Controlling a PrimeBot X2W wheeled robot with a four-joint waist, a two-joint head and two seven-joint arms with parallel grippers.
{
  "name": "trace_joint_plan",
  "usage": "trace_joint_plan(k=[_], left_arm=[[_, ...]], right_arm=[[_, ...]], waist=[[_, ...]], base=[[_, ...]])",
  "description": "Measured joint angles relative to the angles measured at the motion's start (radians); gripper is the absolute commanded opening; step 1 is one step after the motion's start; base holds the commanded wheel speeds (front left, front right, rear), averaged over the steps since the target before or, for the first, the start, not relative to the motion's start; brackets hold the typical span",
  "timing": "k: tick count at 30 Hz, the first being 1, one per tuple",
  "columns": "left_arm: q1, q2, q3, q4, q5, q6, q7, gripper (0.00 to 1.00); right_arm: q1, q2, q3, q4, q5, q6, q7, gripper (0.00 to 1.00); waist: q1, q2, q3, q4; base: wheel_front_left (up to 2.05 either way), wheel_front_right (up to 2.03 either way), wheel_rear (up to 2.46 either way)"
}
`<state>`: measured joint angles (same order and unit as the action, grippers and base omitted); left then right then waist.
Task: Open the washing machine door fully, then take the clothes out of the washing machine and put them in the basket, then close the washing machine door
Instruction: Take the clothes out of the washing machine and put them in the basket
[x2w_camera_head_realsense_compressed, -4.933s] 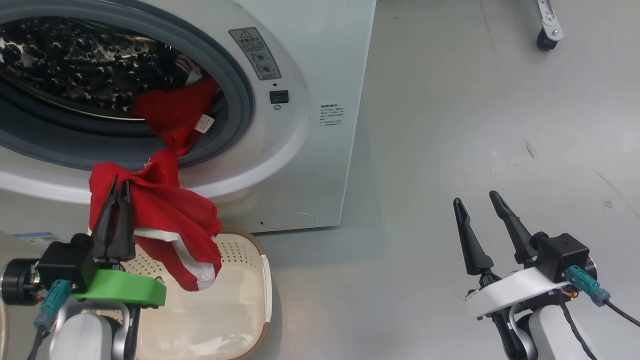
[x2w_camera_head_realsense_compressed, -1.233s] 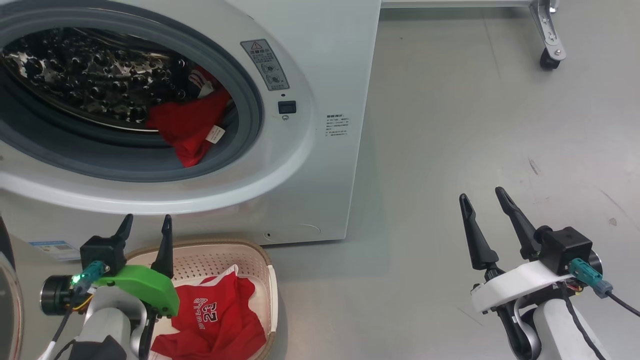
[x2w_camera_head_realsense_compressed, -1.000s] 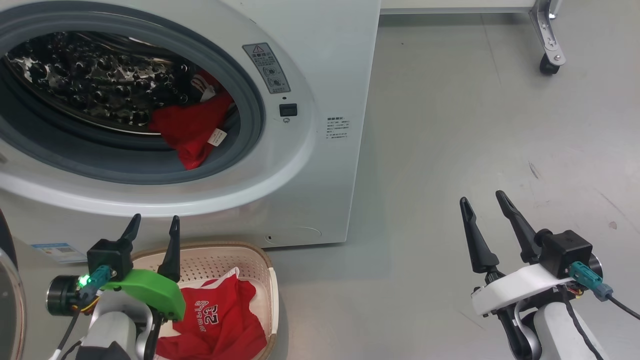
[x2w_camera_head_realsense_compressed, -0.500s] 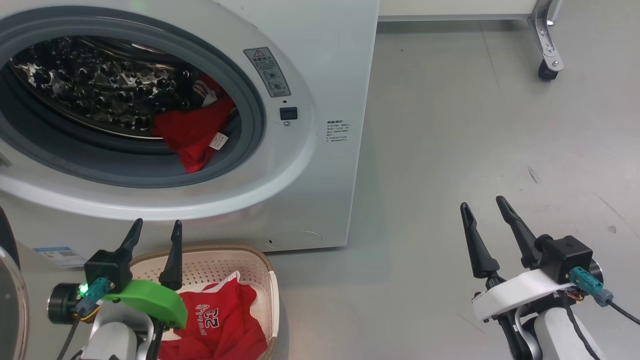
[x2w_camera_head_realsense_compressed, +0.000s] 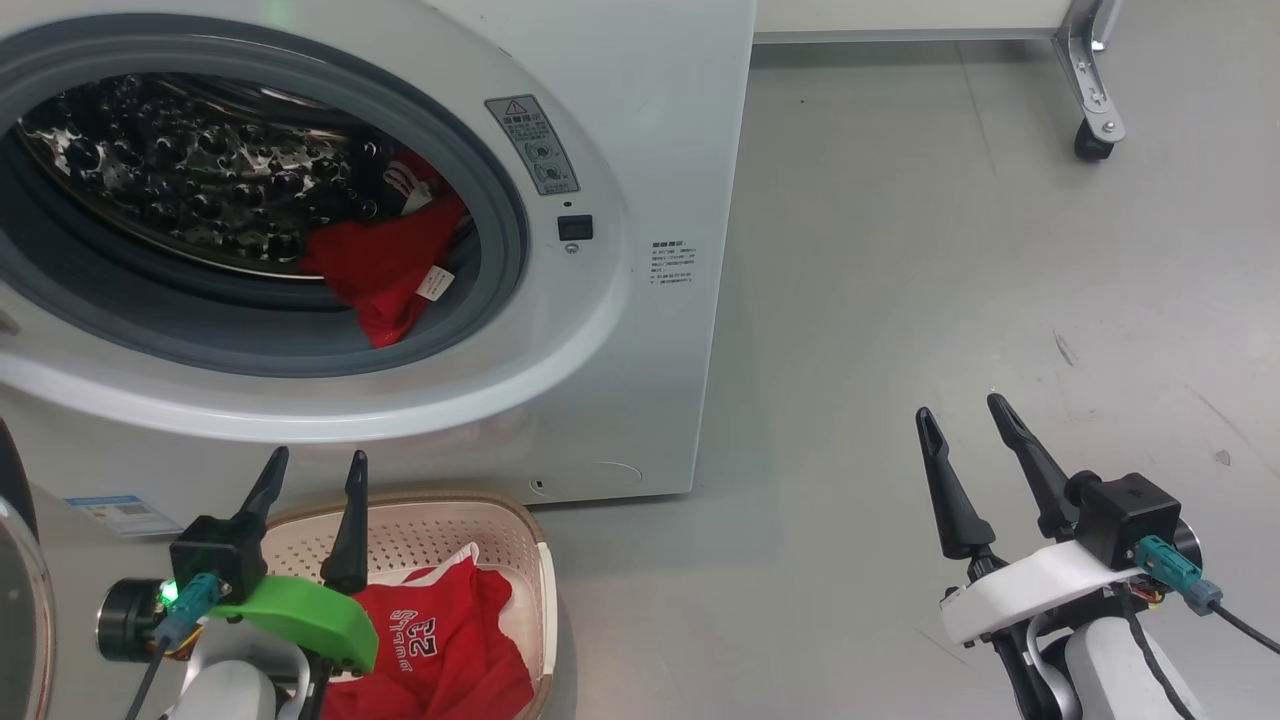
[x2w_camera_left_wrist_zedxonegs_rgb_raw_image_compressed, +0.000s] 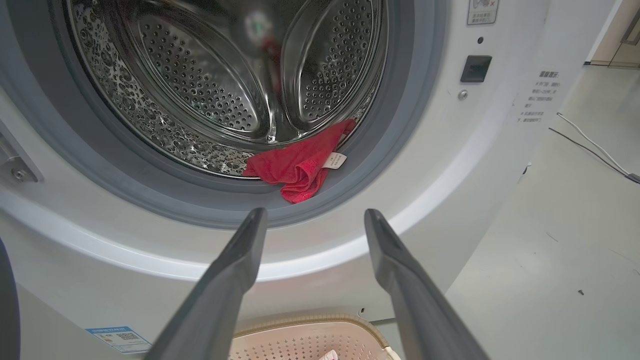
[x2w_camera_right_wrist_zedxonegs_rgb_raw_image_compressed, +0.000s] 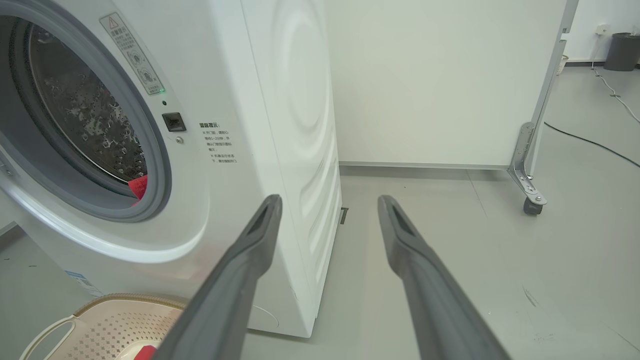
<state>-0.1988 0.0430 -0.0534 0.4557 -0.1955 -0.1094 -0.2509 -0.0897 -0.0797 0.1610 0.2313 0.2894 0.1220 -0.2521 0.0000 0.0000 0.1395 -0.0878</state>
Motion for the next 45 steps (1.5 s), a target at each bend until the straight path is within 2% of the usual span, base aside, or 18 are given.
trace_joint_plan(k=[37,45], left_arm=[[0.026,-0.001,-0.013,-0.049,0.000,0.018,0.000,1.00],[0.026,-0.002,-0.011,-0.080,-0.006,0.021,0.000,1.00]], right_arm=[[0.001,0.002,0.002,-0.002,0.000,0.000,0.000,1.00],[0.001,0.002,0.016,-0.015,0.000,0.000,0.000,1.00]], waist=[[0.0000,0.0000,0.018,-0.006],[0.0000,0.0000,0.050,-0.013]], base=[[0.00,0.00,0.00],[0.00,0.00,0.00]])
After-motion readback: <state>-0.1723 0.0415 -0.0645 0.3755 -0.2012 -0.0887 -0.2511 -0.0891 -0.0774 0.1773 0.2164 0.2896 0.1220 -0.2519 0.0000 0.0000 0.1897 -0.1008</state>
